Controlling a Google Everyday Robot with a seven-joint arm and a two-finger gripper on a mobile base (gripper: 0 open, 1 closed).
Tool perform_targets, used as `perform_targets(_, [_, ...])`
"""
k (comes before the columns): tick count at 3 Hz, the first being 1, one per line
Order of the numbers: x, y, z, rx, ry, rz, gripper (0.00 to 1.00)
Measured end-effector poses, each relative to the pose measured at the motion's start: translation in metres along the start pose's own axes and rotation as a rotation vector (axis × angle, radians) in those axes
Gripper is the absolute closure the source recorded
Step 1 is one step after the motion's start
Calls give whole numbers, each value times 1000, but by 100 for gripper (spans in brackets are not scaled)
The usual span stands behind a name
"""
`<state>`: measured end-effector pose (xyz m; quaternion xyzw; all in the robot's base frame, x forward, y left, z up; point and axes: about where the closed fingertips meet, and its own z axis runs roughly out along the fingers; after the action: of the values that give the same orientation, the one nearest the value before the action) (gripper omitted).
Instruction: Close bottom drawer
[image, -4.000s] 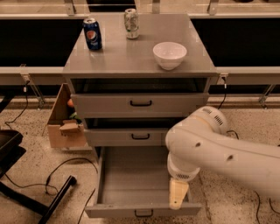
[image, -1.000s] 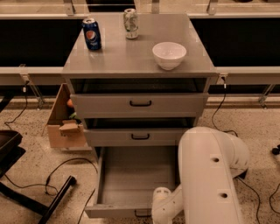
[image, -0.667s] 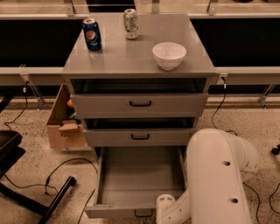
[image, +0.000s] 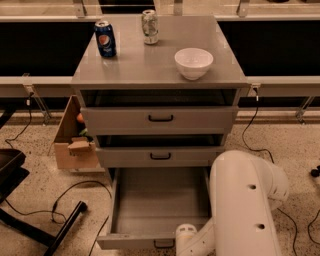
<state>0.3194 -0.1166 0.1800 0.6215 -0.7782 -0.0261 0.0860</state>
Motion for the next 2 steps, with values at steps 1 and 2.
perform_targets(1, [-17, -22, 44, 14, -57, -22, 100])
perform_targets(2, [-26, -63, 66, 98, -110, -35, 100])
